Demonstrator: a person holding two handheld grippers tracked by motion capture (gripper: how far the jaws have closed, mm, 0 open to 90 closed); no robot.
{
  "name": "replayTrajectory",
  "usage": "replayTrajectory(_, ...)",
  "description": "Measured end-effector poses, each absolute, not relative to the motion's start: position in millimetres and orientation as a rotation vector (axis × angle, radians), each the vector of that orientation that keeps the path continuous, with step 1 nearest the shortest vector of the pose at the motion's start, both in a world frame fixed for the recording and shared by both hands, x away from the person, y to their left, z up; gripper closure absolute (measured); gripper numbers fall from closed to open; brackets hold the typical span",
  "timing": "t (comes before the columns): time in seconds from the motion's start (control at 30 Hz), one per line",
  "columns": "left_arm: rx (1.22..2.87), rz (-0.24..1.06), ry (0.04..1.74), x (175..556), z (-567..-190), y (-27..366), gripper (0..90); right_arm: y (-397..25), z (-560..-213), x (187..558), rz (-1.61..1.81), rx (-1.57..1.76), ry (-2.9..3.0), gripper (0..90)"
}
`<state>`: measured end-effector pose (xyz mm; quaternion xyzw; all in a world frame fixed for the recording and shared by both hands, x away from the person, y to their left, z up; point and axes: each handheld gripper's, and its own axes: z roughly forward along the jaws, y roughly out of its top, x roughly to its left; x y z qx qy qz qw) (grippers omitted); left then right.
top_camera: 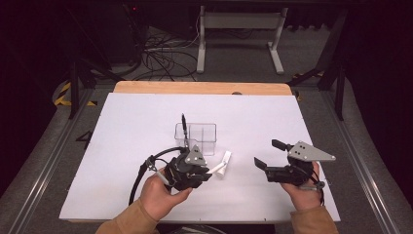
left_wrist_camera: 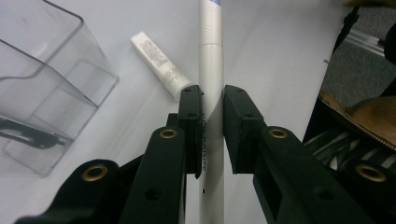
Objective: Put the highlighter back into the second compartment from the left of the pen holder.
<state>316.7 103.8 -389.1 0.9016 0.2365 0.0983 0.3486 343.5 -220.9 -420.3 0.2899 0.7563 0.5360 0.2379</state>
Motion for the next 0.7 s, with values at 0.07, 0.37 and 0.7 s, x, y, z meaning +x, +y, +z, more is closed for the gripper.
replayTrajectory(0.07, 2.309, 0.264, 0.615, 317.7, -384.5, 106.3, 78.4, -220.8, -420.5, 343.6, 1.466, 0.795, 2.074, 13.6)
replayTrajectory(0.37, 2.232, 0.286, 0.599, 326.0, -364.7, 109.7, 78.3, -220.6, -420.6, 343.6, 1.466, 0.796, 2.073, 13.6)
replayTrajectory(0.7, 2.135, 0.323, 0.612, 339.2, -349.5, 114.8, 78.3, -221.4, -422.2, 344.8, 1.464, 0.797, 2.078, 13.6)
